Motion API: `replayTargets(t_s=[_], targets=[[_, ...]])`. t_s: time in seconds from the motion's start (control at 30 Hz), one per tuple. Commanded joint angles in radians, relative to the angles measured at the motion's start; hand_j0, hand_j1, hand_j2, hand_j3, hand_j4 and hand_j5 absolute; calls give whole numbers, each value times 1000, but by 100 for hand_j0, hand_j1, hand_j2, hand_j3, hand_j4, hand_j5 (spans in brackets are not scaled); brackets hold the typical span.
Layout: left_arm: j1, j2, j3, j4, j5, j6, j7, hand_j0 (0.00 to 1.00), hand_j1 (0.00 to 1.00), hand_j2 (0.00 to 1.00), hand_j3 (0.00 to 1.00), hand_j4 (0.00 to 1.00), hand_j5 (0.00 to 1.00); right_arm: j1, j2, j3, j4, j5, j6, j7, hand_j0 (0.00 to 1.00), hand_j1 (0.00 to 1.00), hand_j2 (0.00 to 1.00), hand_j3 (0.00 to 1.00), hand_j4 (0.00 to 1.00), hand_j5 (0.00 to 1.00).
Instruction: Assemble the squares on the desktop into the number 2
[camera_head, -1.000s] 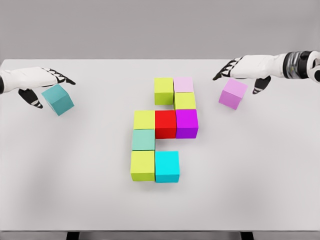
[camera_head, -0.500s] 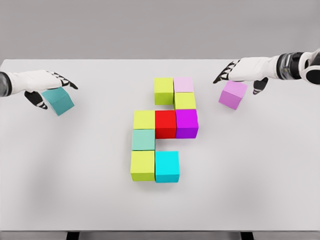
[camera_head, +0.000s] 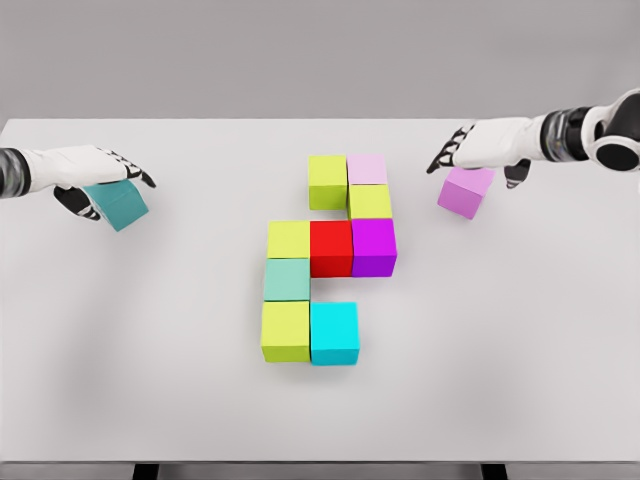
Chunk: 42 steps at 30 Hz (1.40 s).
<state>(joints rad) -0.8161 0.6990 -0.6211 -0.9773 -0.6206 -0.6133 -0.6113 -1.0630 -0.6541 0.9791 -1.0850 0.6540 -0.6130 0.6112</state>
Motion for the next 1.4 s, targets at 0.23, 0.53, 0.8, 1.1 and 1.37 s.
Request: replayTargets(t_s=[0.23,0.53,0.8,1.1,1.37], targets=[[0,2,-5,-1,2,2,0,49,49,49,49,49,49,-5,17,6,50,1,2,0,100,100,100,100,100,100],[-15,10,1,-3,10,2,0,35,35,35,35,35,35,-18,39,6,102,2,2,0,100,100,100,100,100,100],[-43,0,-5,-15,151,2,0,35,35,35,35,35,35,-18,45,7,119,2,2,0,100,100,100,100,100,100],[-51,-65,-132,-207,272,2,0,23,23,23,23,23,23,-20,56,23,119,4,2,0,100,100,100,100,100,100],[-81,-75,-181,-320,325,352,0,22,22,22,22,22,22,-20,60,30,120,4,2,0,100,100,100,100,100,100]])
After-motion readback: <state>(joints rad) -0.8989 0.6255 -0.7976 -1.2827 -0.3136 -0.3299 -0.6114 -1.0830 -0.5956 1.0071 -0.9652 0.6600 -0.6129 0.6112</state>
